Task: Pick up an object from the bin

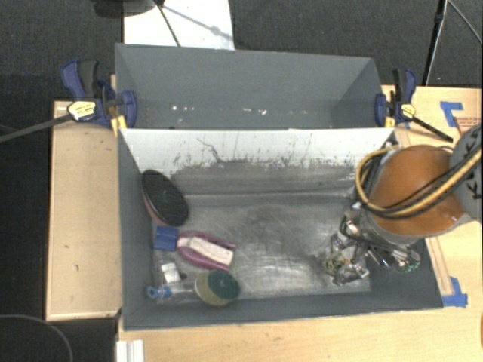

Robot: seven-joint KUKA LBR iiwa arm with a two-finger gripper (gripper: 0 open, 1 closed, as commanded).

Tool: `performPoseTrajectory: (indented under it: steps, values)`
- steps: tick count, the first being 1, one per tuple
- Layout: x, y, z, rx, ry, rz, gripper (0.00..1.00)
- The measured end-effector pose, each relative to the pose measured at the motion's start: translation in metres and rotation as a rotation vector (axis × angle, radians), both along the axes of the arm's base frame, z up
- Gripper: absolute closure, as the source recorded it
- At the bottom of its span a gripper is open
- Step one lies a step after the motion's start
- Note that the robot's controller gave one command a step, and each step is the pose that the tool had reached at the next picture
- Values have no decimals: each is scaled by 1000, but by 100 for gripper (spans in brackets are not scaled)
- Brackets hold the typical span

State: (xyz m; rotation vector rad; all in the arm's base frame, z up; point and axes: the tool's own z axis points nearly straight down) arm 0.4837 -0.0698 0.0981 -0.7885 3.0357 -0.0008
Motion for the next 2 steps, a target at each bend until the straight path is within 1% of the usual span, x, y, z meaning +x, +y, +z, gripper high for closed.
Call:
performPoseTrajectory:
  steps: [1,2]
  values:
    - [2,0,72,-1,-3,-6,100]
    - [3,0,97,-1,-1,-14,100]
